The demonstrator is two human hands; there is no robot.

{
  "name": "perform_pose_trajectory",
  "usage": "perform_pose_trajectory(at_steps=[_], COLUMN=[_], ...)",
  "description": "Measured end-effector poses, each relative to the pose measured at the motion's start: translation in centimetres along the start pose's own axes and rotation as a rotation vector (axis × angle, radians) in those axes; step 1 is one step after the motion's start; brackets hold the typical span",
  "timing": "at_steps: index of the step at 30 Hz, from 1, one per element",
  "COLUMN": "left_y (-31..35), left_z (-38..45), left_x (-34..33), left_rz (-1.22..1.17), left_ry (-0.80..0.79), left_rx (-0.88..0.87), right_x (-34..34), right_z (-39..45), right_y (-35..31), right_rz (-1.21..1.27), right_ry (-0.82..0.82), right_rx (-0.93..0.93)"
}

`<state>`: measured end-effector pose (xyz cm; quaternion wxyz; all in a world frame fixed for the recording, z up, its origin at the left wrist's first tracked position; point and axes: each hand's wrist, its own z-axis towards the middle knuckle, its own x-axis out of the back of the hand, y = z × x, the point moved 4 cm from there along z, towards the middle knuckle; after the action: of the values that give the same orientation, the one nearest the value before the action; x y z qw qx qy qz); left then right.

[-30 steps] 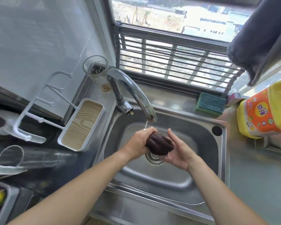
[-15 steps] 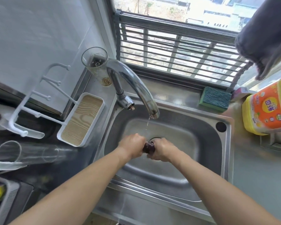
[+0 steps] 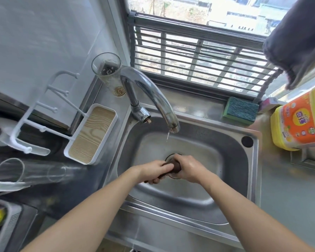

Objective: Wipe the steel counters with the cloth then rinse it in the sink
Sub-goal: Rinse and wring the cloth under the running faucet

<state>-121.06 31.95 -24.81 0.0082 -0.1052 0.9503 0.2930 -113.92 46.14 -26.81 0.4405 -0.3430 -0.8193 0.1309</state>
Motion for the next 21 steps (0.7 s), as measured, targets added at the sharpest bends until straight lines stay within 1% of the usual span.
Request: perform_pose_trajectory(at_steps=[1,2,3,4,5,7,9,11,12,13,14,15,16,18,20,21], left_y=[0.0,-0.1,-0.1,0.0,0.1,1.0,1.7,1.9,1.7,1.4,1.2,1.1,1.3,1.7,1.8,1.8], left_z=[0.3,0.6,0.7,0.6,0.5,-0.2,-0.5,-0.3,0.0,0.2,0.2,0.0,-0.3,-0.6,-0.7,-0.7], left_x=[0.6,1.3,1.9,2.2,2.3,1.8,1.0,0.6,0.7,0.9,1.1,1.3,1.5,1.8,1.9,1.8], left_rz=[0.234,0.452,0.598,0.652,0.640,0.604,0.675,0.842,0.962,1.077,1.166,1.210,1.225,1.226,1.127,1.047], left_ry=[0.099,0.195,0.270,0.313,0.329,0.339,0.378,0.420,0.431,0.440,0.456,0.487,0.527,0.554,0.546,0.538], left_rx=[-0.070,-0.132,-0.184,-0.254,-0.347,-0.555,-0.713,-0.764,-0.747,-0.717,-0.681,-0.631,-0.566,-0.389,-0.257,-0.212], right_x=[-0.2,-0.2,-0.1,0.1,0.3,0.5,0.1,-0.4,-0.6,-0.9,-1.0,-1.2,-1.2,-0.9,-0.6,-0.5], right_z=[-0.2,-0.6,-1.1,-1.6,-1.9,-2.3,-2.6,-3.0,-3.3,-3.4,-3.3,-2.9,-2.4,-1.3,-0.5,-0.3], right_y=[0.3,0.5,0.5,0.7,1.0,1.0,0.6,-0.6,-1.5,-2.1,-2.7,-3.2,-3.6,-4.1,-4.1,-3.8], right_rz=[0.146,0.361,0.607,0.804,0.928,1.042,1.123,1.172,1.134,1.032,0.900,0.755,0.601,0.260,-0.073,-0.163], right_ry=[-0.077,-0.156,-0.217,-0.260,-0.294,-0.376,-0.504,-0.683,-0.760,-0.795,-0.783,-0.730,-0.647,-0.443,-0.223,-0.130], right_rx=[-0.020,-0.059,-0.102,-0.145,-0.178,-0.194,-0.206,-0.214,-0.219,-0.229,-0.229,-0.214,-0.194,-0.140,-0.075,-0.058])
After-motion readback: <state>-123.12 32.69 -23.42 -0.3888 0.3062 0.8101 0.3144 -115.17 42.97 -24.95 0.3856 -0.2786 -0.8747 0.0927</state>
